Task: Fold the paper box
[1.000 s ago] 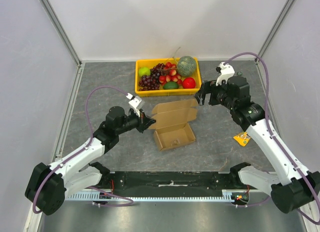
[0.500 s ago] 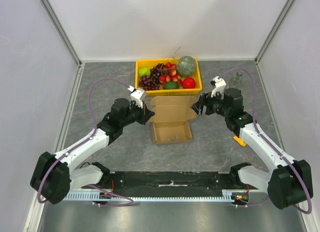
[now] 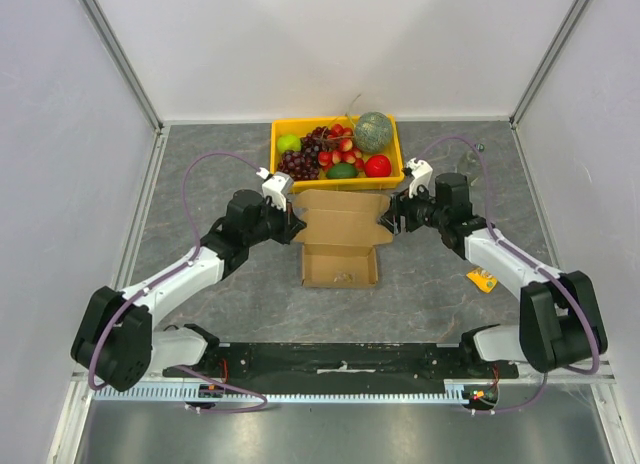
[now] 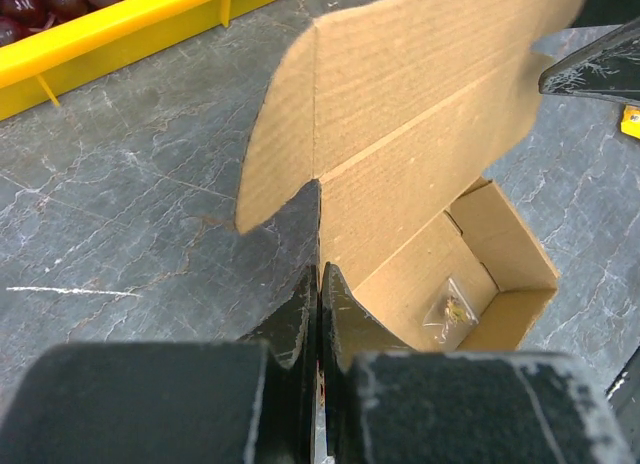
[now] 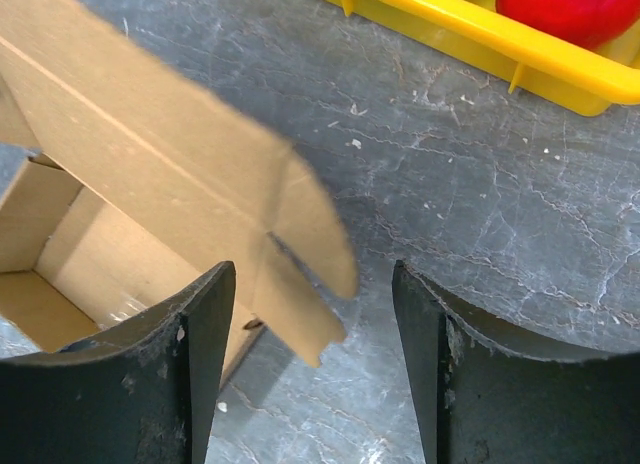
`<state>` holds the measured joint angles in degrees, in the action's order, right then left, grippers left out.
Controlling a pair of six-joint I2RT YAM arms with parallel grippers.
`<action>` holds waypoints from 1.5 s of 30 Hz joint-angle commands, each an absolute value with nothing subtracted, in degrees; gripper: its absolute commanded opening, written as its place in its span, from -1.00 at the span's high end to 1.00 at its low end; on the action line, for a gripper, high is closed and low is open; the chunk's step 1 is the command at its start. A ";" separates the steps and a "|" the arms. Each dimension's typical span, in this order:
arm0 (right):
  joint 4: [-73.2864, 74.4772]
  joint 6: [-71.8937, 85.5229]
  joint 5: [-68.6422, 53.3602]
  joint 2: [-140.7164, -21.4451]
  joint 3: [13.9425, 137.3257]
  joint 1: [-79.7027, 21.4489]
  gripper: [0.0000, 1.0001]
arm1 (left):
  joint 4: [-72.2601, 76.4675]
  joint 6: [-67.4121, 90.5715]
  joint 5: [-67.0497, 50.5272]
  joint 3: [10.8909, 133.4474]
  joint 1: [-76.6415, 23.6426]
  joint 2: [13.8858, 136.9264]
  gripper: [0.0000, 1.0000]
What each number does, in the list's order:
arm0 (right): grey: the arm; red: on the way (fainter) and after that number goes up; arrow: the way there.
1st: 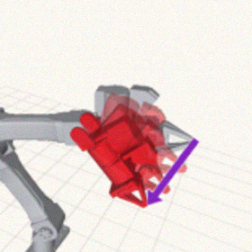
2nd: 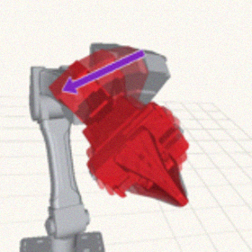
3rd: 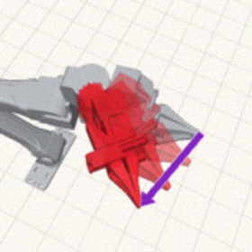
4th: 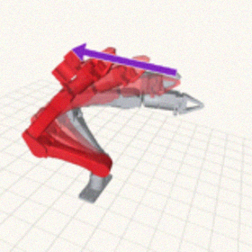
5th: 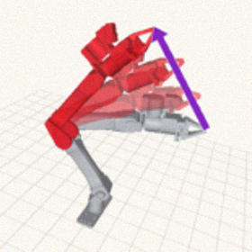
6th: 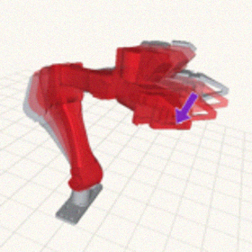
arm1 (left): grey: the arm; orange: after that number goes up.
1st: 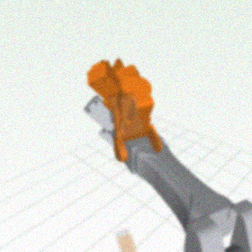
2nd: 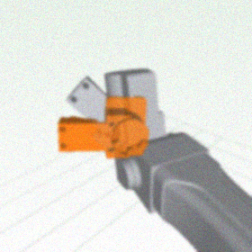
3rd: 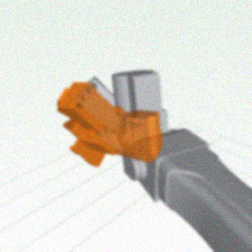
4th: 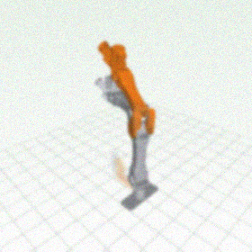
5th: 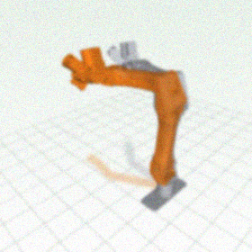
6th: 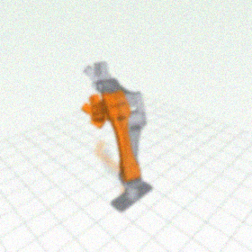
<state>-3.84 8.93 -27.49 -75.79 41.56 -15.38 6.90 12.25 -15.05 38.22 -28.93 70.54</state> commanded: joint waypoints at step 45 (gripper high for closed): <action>0.53 7.99 -35.60 -76.38 41.22 -17.22 0.61 | 10.55 11.86 -12.92 38.50 -27.86 69.26 0.96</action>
<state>1.34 7.44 -36.99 -79.70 42.35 -16.67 7.40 12.16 -14.04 38.50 -28.08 71.07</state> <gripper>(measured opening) 0.238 0.034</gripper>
